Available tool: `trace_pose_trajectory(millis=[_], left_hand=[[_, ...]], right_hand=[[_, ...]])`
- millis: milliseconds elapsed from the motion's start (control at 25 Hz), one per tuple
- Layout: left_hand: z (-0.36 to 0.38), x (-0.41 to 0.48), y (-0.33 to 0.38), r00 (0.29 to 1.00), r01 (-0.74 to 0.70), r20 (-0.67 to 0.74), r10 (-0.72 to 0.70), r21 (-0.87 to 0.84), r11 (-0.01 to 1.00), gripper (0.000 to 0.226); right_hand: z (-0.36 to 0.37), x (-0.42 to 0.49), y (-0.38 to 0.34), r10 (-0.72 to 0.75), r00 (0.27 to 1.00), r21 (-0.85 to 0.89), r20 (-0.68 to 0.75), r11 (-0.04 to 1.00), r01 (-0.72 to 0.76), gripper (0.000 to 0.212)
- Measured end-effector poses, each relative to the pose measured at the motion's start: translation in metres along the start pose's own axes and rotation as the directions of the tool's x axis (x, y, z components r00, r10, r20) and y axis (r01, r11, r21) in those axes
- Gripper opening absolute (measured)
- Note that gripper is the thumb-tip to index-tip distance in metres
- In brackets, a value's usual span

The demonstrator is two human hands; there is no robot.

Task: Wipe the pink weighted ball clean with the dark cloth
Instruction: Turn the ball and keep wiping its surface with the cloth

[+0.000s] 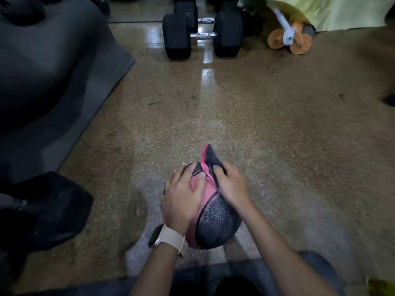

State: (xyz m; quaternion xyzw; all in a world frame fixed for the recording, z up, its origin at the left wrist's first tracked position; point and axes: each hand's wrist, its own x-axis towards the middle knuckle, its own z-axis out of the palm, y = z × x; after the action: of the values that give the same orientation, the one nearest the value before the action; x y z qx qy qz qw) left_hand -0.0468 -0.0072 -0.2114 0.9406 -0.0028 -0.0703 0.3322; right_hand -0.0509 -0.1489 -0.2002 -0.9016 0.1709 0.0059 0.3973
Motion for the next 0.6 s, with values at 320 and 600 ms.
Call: trace_pose_trajectory(millis=[320, 600], left_hand=[[-0.005, 0.005, 0.014, 0.996, 0.089, -0.014, -0.090, -0.070, 0.994, 0.079], [-0.010, 0.003, 0.010, 0.994, 0.101, -0.021, -0.106, -0.169, 0.981, 0.075]], right_hand=[[0.011, -0.037, 0.003, -0.088, 0.993, -0.060, -0.084, 0.995, 0.083, 0.049], [0.016, -0.071, -0.011, -0.258, 0.964, -0.272, -0.070, 0.934, 0.231, 0.048]])
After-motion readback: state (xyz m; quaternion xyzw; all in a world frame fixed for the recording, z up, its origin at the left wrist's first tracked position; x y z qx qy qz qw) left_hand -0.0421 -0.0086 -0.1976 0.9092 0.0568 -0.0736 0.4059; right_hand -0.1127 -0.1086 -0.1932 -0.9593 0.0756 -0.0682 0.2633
